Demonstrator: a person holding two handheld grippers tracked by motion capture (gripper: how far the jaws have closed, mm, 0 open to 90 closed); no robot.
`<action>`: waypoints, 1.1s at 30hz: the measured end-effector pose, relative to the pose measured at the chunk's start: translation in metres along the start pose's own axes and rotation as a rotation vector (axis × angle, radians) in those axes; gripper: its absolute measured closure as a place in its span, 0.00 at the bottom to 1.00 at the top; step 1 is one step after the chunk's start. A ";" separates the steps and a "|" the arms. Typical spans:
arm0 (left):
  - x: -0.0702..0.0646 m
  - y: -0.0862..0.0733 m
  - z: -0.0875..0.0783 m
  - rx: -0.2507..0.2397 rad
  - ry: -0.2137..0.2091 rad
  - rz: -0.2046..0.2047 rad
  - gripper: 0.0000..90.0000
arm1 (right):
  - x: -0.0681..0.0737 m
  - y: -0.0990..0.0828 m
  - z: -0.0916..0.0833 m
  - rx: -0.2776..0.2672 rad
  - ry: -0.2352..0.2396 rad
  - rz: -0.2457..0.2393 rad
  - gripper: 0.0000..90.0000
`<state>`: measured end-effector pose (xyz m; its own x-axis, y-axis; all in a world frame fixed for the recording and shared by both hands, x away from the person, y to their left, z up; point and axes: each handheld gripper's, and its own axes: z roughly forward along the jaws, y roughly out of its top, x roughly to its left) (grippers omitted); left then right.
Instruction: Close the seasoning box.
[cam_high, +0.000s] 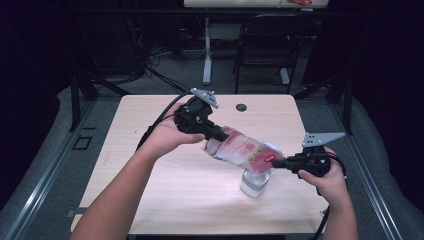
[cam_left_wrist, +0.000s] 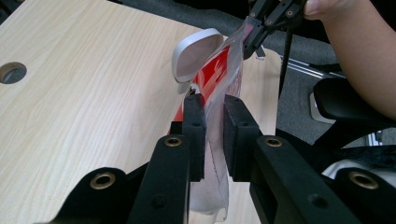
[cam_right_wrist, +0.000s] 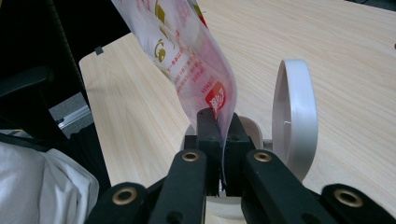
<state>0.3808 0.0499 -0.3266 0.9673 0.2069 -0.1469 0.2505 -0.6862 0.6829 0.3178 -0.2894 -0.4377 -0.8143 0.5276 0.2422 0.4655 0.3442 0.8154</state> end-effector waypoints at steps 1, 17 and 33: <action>0.000 0.000 0.000 0.000 0.000 0.001 0.90 | 0.000 0.000 0.000 0.003 -0.002 -0.002 0.99; -0.004 0.006 0.003 0.009 0.000 0.014 0.89 | -0.003 -0.003 -0.001 0.010 -0.014 0.010 0.99; -0.006 0.010 0.003 0.009 0.000 0.023 0.90 | -0.005 -0.004 -0.001 0.018 -0.010 0.011 0.99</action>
<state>0.3776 0.0395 -0.3210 0.9728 0.1911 -0.1310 0.2285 -0.6973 0.6793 0.3192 -0.2945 -0.4416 -0.8056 0.5392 0.2456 0.4808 0.3526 0.8028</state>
